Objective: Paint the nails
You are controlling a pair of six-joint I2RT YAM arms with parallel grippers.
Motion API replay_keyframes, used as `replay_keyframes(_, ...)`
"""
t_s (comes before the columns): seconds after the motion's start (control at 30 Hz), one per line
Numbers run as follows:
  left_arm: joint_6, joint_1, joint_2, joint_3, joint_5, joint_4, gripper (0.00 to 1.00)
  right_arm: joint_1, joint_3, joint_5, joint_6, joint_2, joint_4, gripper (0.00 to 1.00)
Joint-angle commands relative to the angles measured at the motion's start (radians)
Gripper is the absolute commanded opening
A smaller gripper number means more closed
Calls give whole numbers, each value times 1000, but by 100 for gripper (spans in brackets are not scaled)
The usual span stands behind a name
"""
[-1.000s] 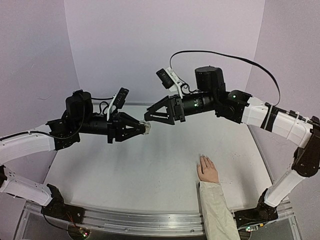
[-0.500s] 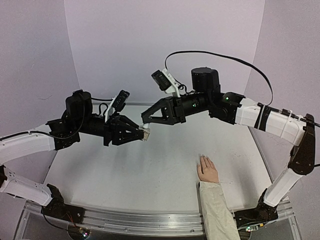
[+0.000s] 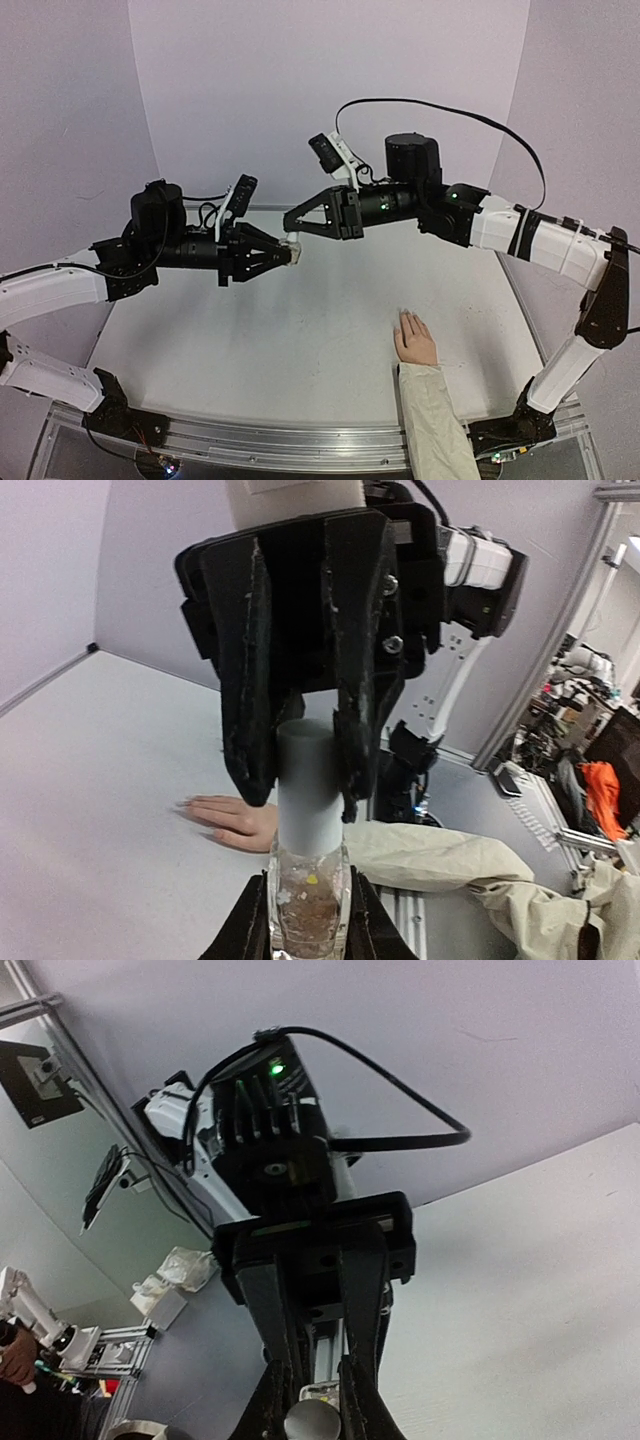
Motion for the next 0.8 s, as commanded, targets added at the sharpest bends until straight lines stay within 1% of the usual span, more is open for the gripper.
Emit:
replay_keyframes(0.0,84,9,-18,46,-361,62,0,61,7,183,41,44,23,0)
replay_keyframes(0.03,97,8,-7,60,-431,62,0,76,21,275,50,58,5,0)
replay_keyframes(0.1,118,7,33,96,-596,62,0,130,72,554,74,93,-62,0)
replay_keyframes(0.13,132,6,60,120,-707,64,0,165,113,763,113,117,-116,0)
replay_keyframes(0.17,153,6,97,150,-760,64,0,201,144,955,198,136,-170,0)
replay_keyframes(0.2,169,4,135,182,-850,64,0,225,151,1089,275,149,-196,0)
replay_keyframes(0.23,176,3,175,216,-901,67,0,251,152,1145,308,166,-176,0)
replay_keyframes(0.3,173,1,253,263,-947,76,0,264,202,1194,326,204,-195,0)
replay_keyframes(0.37,158,1,290,281,-929,95,0,263,226,1215,363,212,-207,0)
replay_keyframes(0.47,139,-3,302,263,-876,116,0,263,219,1200,380,198,-186,0)
replay_keyframes(0.57,110,-4,286,212,-841,123,0,263,199,1205,362,177,-172,0)
replay_keyframes(0.6,102,-5,276,196,-824,123,0,262,194,1208,354,169,-168,1)
replay_keyframes(0.77,68,-6,205,80,-747,122,0,244,139,1204,277,99,-147,37)
